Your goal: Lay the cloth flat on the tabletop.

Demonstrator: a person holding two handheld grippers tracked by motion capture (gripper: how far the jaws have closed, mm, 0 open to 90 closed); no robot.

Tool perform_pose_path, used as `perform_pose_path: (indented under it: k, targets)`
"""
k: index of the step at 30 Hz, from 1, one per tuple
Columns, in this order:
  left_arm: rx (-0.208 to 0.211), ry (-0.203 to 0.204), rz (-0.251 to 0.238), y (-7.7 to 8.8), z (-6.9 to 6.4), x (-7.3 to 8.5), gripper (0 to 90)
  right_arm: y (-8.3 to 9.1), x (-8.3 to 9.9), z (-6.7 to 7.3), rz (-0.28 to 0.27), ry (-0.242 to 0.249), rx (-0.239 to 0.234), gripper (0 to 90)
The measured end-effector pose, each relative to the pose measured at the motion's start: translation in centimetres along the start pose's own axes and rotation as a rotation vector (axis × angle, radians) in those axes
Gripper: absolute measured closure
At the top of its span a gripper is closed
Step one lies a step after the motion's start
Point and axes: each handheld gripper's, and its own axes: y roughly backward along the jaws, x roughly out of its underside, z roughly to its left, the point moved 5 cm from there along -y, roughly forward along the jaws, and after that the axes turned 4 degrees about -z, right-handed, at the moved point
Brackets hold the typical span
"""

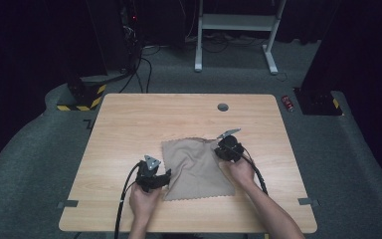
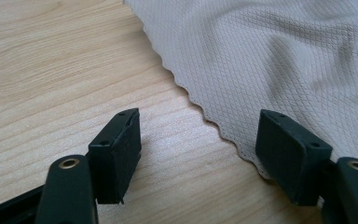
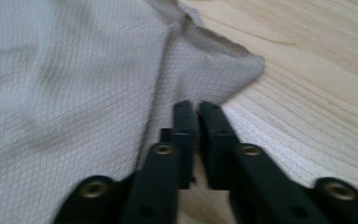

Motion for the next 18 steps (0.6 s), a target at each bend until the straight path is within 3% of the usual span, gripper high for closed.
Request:
perform_pose_path:
  k: [1,7,9,12,18]
  targets:
    - [0.0,0.0,0.0,0.0,0.0,0.0,31.3,0.1,0.0,0.0,-0.003,0.021,0.006,89.0]
    - [0.0,0.0,0.0,0.0,0.0,0.0,31.2,1.1,-0.7,-0.9,-0.023,0.023,0.035,89.3]
    - [0.0,0.0,0.0,0.0,0.0,0.0,31.3,1.5,-1.0,-1.6,-0.037,0.004,0.05,89.2]
    - [0.0,0.0,0.0,0.0,0.0,0.0,31.2,1.4,-1.0,-2.6,-0.016,-0.007,0.077,88.7]
    - [0.0,0.0,0.0,0.0,0.0,0.0,31.2,1.6,-0.3,-2.3,-0.024,-0.025,0.058,75.5]
